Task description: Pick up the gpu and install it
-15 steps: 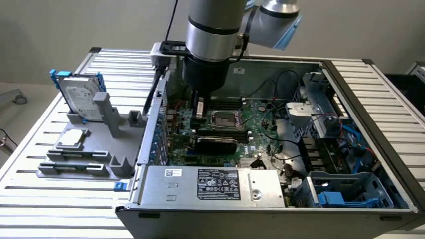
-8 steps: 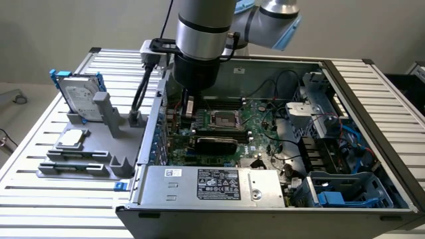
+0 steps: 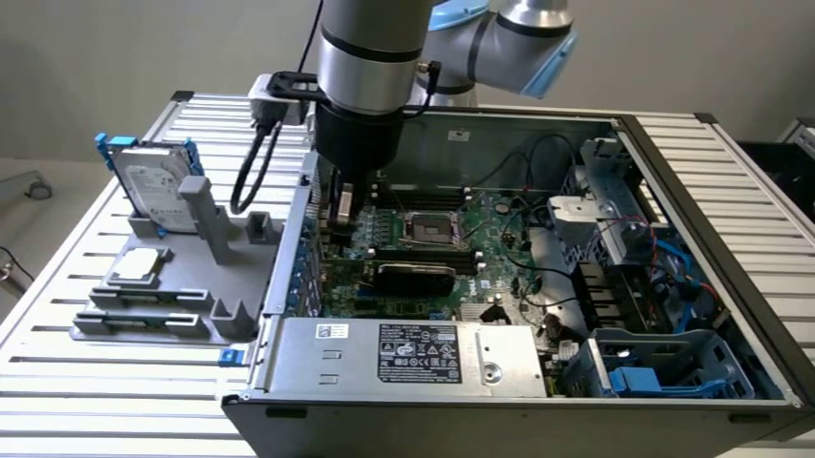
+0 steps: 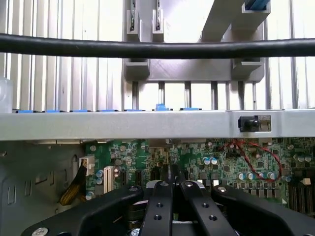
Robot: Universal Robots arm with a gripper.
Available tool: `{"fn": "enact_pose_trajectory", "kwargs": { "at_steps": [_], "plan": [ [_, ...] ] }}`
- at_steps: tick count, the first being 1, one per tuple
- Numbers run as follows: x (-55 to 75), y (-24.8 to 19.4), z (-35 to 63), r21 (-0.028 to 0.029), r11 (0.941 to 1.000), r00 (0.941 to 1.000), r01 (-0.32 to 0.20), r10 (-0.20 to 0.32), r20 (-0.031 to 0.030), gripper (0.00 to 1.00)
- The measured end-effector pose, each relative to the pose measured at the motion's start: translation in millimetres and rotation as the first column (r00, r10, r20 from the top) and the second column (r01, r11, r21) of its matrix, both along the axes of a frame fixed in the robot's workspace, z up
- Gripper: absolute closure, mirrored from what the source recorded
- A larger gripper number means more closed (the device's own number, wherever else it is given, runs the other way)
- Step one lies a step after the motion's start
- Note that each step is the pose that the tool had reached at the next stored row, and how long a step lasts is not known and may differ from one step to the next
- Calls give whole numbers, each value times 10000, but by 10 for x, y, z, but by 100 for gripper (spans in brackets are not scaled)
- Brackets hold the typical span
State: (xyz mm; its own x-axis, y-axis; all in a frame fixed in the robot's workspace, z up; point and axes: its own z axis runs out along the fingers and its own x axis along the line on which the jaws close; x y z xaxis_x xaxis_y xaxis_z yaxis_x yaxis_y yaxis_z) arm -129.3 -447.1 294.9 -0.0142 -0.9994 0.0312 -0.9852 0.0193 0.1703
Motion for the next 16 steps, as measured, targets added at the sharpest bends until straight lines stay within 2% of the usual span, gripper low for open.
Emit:
{"fn": "enact_pose_trajectory", "kwargs": {
  "at_steps": [4, 11, 16],
  "plan": [
    [-65, -3, 2, -60, 10000, 10000, -4, 4, -28, 89],
    [-92, -49, 30, -62, 10000, 10000, -5, 4, -36, 89],
    [-96, -58, 34, -60, 10000, 10000, -5, 5, -37, 89]
  ]
}}
